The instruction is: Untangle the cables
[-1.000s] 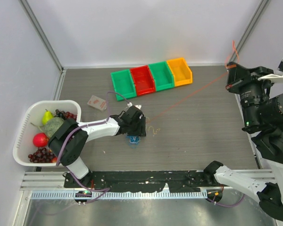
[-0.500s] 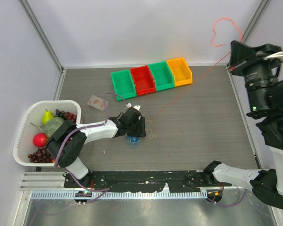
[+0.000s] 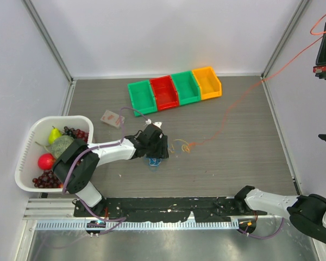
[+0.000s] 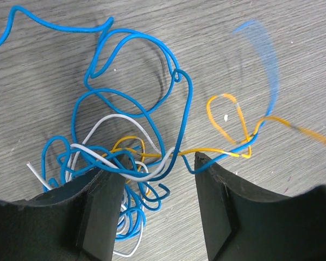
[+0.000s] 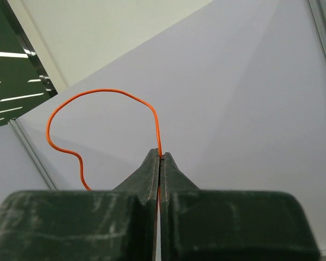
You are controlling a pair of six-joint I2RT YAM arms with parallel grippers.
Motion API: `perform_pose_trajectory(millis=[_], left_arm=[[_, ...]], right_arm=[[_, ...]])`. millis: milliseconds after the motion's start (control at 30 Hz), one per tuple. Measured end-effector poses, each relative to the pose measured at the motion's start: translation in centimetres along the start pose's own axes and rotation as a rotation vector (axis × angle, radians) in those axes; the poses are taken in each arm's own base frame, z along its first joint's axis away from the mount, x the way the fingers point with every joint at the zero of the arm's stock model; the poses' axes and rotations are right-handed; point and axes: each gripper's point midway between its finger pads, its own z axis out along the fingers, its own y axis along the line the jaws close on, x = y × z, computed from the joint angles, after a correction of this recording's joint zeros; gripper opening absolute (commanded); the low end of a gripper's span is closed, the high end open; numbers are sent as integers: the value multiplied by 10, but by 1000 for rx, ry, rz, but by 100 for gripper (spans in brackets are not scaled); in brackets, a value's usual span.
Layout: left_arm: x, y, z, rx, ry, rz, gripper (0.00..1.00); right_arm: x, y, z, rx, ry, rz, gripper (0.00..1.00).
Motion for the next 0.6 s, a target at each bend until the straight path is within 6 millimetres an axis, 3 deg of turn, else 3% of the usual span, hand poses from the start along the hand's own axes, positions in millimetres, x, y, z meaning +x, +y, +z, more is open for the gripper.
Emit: perform_pose_trajectory(millis=[333, 500, 600], left_arm=[[-2, 1, -1, 13, 3, -10, 61], [-5, -6, -8, 44, -8, -9, 76], [-3, 3, -18, 33, -14, -5, 84]], right_arm=[[-6, 10, 14, -18, -32, -23, 1], [-2, 14, 16, -35, -31, -27, 1], [17, 11, 13, -35, 6, -48, 1]])
